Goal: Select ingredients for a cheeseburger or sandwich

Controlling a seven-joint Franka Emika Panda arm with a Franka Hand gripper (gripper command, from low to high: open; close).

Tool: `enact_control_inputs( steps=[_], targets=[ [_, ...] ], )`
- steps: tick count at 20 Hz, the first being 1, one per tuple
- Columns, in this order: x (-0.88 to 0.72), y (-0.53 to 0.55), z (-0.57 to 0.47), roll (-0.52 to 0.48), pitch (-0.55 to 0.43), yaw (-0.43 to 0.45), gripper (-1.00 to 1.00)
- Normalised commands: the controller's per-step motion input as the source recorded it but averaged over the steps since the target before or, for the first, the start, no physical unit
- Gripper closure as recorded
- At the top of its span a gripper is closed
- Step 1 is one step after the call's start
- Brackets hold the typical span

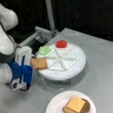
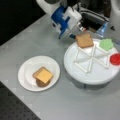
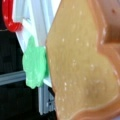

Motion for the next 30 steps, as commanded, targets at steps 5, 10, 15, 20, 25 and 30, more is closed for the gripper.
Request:
enact_control_inputs(
  steps=[5,10,15,20,25,30],
  targets=[
    [0.07,0.03,-0.19,0.180,-0.040,-0.073,-1.00],
    [0.07,0.03,-0.12,0.150,-0.078,-0.087,-1.00],
    [0.06,0.06,0.01,0.059,-0.074,-0.100,1.00],
    [0.04,0.08,0.13,0.025,-0.041,-0.093,1.00],
    [0.04,0.10,0.14,0.044,-0.042,-0.109,1.00],
    [0.05,0.12,0.09,0.049,-0.041,-0.117,1.00]
  ],
)
